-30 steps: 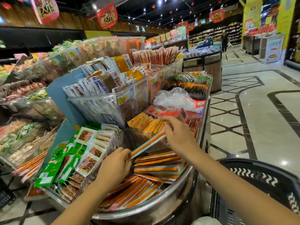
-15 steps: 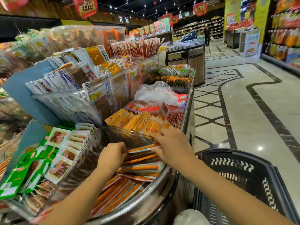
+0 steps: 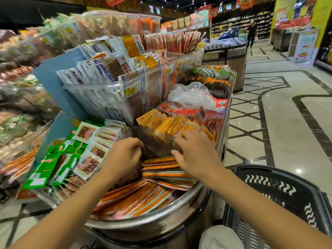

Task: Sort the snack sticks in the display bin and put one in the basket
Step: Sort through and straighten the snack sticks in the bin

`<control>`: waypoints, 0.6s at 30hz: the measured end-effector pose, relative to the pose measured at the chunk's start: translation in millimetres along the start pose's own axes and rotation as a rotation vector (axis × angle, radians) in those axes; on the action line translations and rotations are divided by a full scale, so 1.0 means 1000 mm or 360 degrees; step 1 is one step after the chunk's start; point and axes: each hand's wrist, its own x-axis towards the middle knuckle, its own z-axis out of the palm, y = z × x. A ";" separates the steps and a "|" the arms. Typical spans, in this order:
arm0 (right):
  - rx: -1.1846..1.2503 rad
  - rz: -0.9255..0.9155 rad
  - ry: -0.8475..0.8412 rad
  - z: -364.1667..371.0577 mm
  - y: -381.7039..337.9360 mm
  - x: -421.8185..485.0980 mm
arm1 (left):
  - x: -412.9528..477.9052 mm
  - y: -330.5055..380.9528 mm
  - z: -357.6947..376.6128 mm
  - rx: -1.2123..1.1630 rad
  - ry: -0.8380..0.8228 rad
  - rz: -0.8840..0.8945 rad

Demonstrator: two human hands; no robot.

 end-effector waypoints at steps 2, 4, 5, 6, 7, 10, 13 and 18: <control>0.0056 -0.0068 -0.0047 0.003 -0.016 0.007 | -0.009 -0.015 -0.018 0.0099 0.0114 0.0047; 0.0110 -0.0134 -0.0110 0.008 -0.034 0.013 | -0.020 -0.034 -0.031 0.0186 0.0243 0.0080; 0.0151 -0.0166 -0.0173 0.012 -0.044 0.016 | -0.025 -0.042 -0.036 0.0200 0.0295 0.0075; 0.0185 -0.0199 -0.0248 0.016 -0.053 0.018 | -0.031 -0.051 -0.040 0.0201 0.0329 0.0064; 0.0213 -0.0237 -0.0326 0.020 -0.062 0.021 | -0.037 -0.058 -0.042 0.0200 0.0335 0.0051; 0.0296 -0.0354 -0.0598 0.035 -0.088 0.027 | -0.049 -0.078 -0.039 0.0202 0.0221 -0.0028; 0.0425 -0.0461 -0.0918 0.054 -0.112 0.030 | -0.055 -0.085 -0.034 0.0051 0.0131 -0.0177; 0.0555 -0.0577 -0.1114 0.082 -0.127 0.026 | -0.057 -0.086 -0.030 -0.0008 0.0141 -0.0281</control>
